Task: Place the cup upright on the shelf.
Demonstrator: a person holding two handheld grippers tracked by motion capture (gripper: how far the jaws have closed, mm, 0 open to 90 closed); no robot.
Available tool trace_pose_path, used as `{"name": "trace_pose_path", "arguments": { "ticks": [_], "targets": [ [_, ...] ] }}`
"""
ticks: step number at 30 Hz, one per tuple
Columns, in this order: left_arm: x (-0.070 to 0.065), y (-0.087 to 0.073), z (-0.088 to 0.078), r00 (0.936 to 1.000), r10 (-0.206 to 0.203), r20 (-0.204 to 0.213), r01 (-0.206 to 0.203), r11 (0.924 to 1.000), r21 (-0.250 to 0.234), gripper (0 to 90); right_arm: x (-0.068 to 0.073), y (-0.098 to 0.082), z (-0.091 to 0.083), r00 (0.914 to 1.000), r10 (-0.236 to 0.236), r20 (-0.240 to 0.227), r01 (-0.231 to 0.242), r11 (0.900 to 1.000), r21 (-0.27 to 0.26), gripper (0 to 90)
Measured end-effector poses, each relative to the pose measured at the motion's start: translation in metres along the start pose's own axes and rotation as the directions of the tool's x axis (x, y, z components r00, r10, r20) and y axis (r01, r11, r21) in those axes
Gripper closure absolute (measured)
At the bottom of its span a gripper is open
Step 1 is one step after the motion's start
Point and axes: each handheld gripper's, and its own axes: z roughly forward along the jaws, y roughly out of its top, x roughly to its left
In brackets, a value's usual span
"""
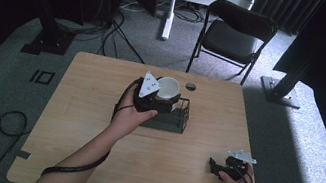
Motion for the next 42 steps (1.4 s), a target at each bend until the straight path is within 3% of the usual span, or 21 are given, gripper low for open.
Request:
{"name": "trace_pose_path", "arguments": {
  "ticks": [3,5,10,14,17,19,22,26,39,42],
  "targets": [
    [0.007,-0.005,0.005,0.9989,-0.013,-0.046,0.013,0.9998,0.012,20.4,0.000,0.000,0.000,1.0000,0.001,0.000,-0.001,1.000,0.000,10.2],
    [0.011,-0.010,0.008,0.9982,-0.030,-0.051,0.031,0.9993,0.019,20.5,0.000,0.000,0.000,1.0000,0.001,0.000,-0.001,1.000,0.000,10.2],
    [0.018,-0.023,0.018,0.9956,-0.028,-0.089,0.032,0.9985,0.044,20.5,0.000,0.000,0.000,1.0000,0.000,0.000,0.000,1.000,0.000,10.2],
    [0.019,-0.032,0.025,0.9947,-0.030,-0.098,0.037,0.9972,0.066,20.4,0.000,0.000,0.000,1.0000,0.001,0.000,-0.001,1.000,0.000,10.2],
    [0.019,-0.038,0.029,0.9925,-0.074,-0.097,0.081,0.9946,0.065,20.4,0.000,0.000,0.000,1.0000,-0.001,0.000,0.001,1.000,0.001,10.2],
    [0.018,-0.042,0.032,0.9919,-0.054,-0.115,0.061,0.9959,0.066,20.4,0.000,0.000,0.000,1.0000,-0.001,0.000,0.001,1.000,0.001,10.2],
    [0.022,-0.048,0.037,0.9891,-0.072,-0.128,0.082,0.9938,0.075,20.4,0.000,0.000,0.000,1.0000,-0.001,0.000,0.001,1.000,0.001,10.2],
    [0.027,-0.056,0.041,0.9872,-0.058,-0.149,0.073,0.9925,0.098,20.4,0.000,0.000,0.000,1.0000,-0.001,0.000,0.001,1.000,0.001,10.2],
    [0.027,-0.073,0.054,0.9889,-0.071,-0.131,0.094,0.9805,0.173,20.4,0.000,0.000,0.000,1.0000,-0.001,0.000,0.001,1.000,0.001,10.2],
    [0.026,-0.076,0.055,0.9902,-0.060,-0.126,0.082,0.9797,0.183,20.4,0.000,0.000,0.000,1.0000,-0.001,0.000,0.001,1.000,0.001,10.2]
  ]
}}
